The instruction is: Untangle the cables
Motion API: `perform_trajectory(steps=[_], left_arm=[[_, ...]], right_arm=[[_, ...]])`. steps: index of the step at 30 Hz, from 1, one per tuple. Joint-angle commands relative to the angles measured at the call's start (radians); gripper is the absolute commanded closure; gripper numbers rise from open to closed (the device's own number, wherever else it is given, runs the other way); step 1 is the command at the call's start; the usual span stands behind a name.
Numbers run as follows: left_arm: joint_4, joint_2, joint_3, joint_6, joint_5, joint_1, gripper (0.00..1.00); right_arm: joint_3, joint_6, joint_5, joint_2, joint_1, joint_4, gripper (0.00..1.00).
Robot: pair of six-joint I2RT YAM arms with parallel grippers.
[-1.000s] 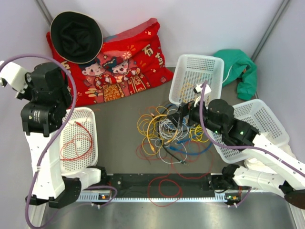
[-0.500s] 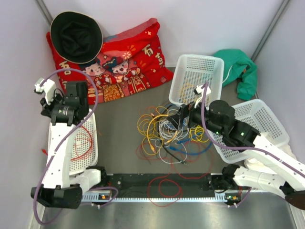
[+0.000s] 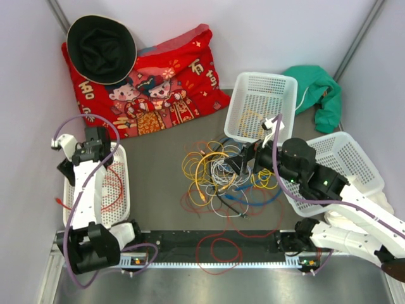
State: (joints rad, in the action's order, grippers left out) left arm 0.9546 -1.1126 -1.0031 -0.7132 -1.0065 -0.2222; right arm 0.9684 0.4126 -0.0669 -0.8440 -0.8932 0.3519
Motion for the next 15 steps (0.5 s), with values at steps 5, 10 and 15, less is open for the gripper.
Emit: perform_trajectory(steps=[5,10,15], left_arm=[[0.044,0.045,-0.155,-0.014,0.353,-0.005,0.01],[-0.052,0.079,-0.149,-0.038,0.633,0.069,0.01],[-0.273,0.086,-0.008,-0.072,0.747,0.457,0.05]], right_arm=[[0.006,0.0,-0.013,-0.015,0.007,-0.033,0.01],[0.023,0.008,-0.019,-0.049,0.007,-0.027,0.01],[-0.006,0.029,-0.028,-0.066,0.008,-0.025,0.01]])
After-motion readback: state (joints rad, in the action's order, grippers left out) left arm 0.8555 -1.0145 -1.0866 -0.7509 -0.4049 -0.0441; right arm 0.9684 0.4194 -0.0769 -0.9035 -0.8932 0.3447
